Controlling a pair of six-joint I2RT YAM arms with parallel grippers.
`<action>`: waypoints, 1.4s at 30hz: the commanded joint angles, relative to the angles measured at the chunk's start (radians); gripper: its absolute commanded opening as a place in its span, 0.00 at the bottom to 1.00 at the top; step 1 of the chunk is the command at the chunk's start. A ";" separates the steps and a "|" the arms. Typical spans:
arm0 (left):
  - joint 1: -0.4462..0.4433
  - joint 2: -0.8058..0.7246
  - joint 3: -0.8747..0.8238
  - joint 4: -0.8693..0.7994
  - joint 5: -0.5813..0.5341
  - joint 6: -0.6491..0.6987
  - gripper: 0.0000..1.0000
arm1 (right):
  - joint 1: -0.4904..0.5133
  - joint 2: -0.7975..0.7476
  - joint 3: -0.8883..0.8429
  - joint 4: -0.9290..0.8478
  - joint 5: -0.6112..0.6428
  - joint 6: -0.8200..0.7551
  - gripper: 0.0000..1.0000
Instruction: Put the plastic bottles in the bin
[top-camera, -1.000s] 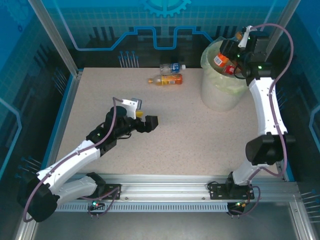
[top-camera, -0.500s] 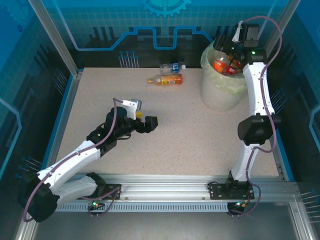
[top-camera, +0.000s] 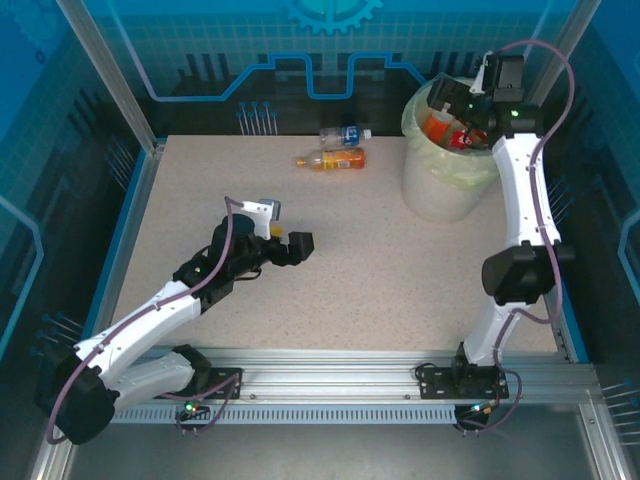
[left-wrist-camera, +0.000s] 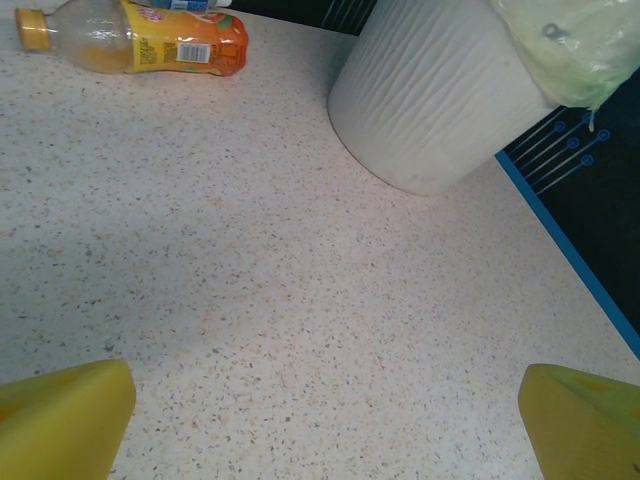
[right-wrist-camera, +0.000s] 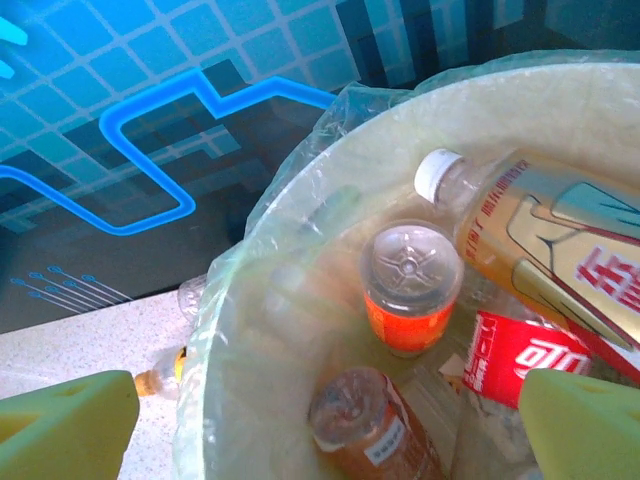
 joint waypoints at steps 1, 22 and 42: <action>0.013 -0.009 -0.013 -0.018 -0.063 -0.036 0.99 | 0.033 -0.111 -0.084 0.081 0.009 -0.023 1.00; 0.105 -0.063 -0.020 -0.135 -0.272 -0.288 0.99 | 0.490 -0.271 -0.491 0.465 -0.132 -0.549 1.00; 0.203 -0.052 -0.063 -0.163 -0.313 -0.328 0.99 | 0.515 0.470 -0.055 0.475 0.225 -1.099 1.00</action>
